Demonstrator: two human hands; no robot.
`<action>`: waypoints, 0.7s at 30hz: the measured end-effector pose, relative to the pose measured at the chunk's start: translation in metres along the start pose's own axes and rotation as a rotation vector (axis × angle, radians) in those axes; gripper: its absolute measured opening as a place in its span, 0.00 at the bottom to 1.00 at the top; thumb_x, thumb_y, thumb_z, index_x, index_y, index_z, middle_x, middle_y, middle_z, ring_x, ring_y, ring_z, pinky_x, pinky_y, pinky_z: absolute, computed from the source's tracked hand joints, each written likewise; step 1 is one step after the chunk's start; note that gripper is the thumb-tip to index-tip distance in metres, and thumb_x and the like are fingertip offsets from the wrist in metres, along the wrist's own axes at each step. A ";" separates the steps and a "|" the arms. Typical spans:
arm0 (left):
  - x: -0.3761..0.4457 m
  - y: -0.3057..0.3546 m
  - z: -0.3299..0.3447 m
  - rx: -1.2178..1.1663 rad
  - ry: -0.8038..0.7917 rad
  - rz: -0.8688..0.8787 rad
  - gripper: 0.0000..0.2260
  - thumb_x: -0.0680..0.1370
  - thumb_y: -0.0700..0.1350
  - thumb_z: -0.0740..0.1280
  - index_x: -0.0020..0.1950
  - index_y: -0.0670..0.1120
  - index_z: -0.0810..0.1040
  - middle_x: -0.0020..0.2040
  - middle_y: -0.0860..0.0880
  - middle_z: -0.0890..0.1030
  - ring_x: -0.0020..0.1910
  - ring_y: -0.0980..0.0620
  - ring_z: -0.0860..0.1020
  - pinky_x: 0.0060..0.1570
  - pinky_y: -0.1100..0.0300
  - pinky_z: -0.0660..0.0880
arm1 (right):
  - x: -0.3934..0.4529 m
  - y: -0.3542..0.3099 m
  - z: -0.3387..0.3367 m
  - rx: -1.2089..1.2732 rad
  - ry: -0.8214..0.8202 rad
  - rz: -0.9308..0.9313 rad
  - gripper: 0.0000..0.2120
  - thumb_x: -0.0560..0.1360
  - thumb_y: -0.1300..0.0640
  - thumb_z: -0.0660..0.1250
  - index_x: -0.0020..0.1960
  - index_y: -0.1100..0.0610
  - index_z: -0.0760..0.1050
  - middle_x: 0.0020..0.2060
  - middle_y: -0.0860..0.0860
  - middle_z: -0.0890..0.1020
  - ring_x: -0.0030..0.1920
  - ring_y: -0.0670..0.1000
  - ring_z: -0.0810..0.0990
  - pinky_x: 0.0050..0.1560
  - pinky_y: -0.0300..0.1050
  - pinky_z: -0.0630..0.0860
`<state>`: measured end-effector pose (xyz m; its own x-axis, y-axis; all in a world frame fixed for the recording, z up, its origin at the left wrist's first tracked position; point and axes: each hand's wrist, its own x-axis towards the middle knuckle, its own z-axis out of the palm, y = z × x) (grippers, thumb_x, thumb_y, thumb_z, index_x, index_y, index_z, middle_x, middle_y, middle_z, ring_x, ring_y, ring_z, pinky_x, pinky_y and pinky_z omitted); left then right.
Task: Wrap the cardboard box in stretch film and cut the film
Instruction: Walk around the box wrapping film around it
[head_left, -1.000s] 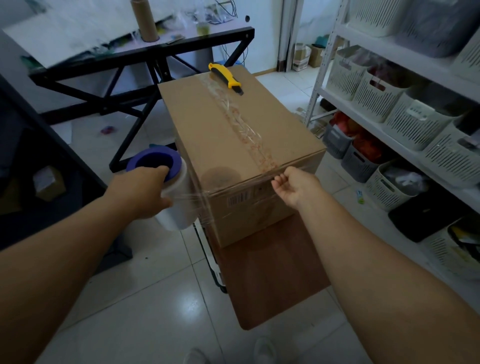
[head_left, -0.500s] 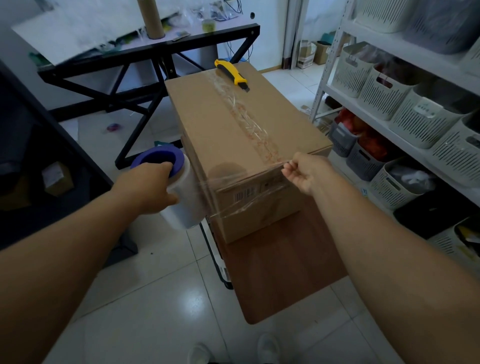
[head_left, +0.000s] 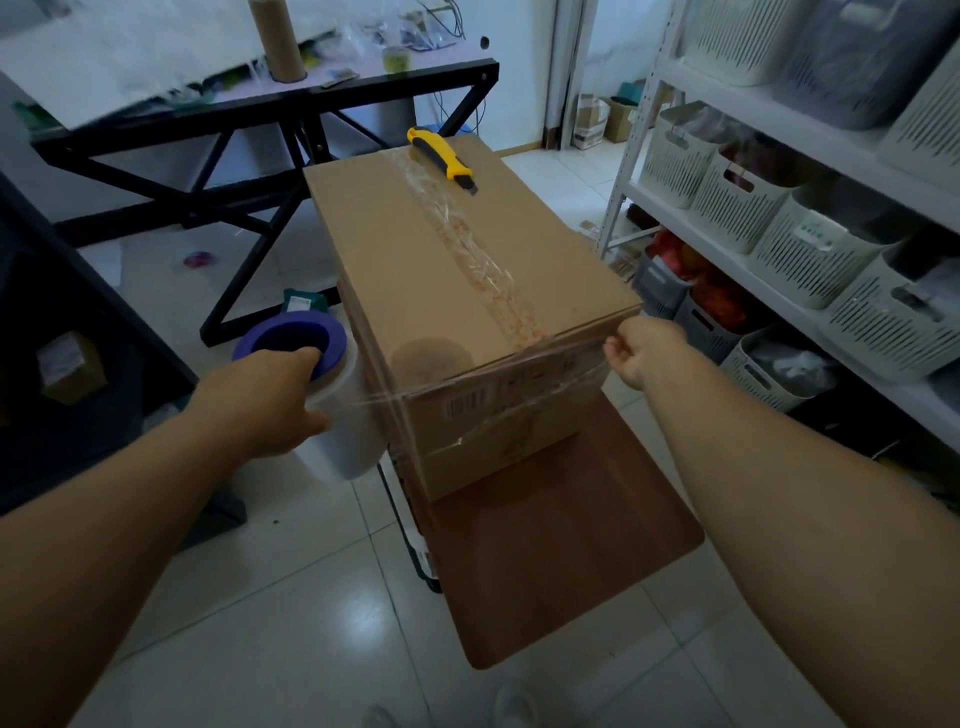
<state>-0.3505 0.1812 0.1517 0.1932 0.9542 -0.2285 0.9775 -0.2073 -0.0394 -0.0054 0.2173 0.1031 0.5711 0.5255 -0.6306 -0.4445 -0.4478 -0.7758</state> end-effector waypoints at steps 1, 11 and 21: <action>0.000 0.000 0.000 -0.002 0.000 -0.003 0.13 0.74 0.54 0.69 0.48 0.50 0.67 0.38 0.53 0.73 0.37 0.54 0.72 0.37 0.58 0.68 | 0.001 0.000 0.001 -0.010 0.015 -0.004 0.16 0.78 0.70 0.57 0.64 0.63 0.72 0.54 0.58 0.76 0.39 0.48 0.76 0.28 0.38 0.76; -0.001 -0.004 -0.004 -0.010 -0.009 -0.023 0.14 0.73 0.54 0.70 0.51 0.51 0.69 0.42 0.52 0.73 0.41 0.52 0.73 0.42 0.55 0.73 | -0.026 -0.009 0.016 -0.119 0.038 -0.194 0.11 0.76 0.63 0.60 0.58 0.58 0.74 0.38 0.49 0.75 0.32 0.45 0.72 0.32 0.36 0.72; 0.014 -0.013 -0.004 -0.031 0.008 0.042 0.15 0.74 0.54 0.69 0.54 0.49 0.68 0.44 0.52 0.71 0.47 0.48 0.74 0.56 0.44 0.72 | -0.114 0.033 0.083 -0.602 -0.170 -0.732 0.05 0.74 0.60 0.62 0.47 0.53 0.75 0.41 0.48 0.78 0.43 0.49 0.75 0.43 0.41 0.70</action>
<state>-0.3601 0.1981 0.1529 0.2347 0.9464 -0.2219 0.9706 -0.2407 0.0003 -0.1422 0.2026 0.1479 0.4376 0.8988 -0.0261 0.4378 -0.2384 -0.8669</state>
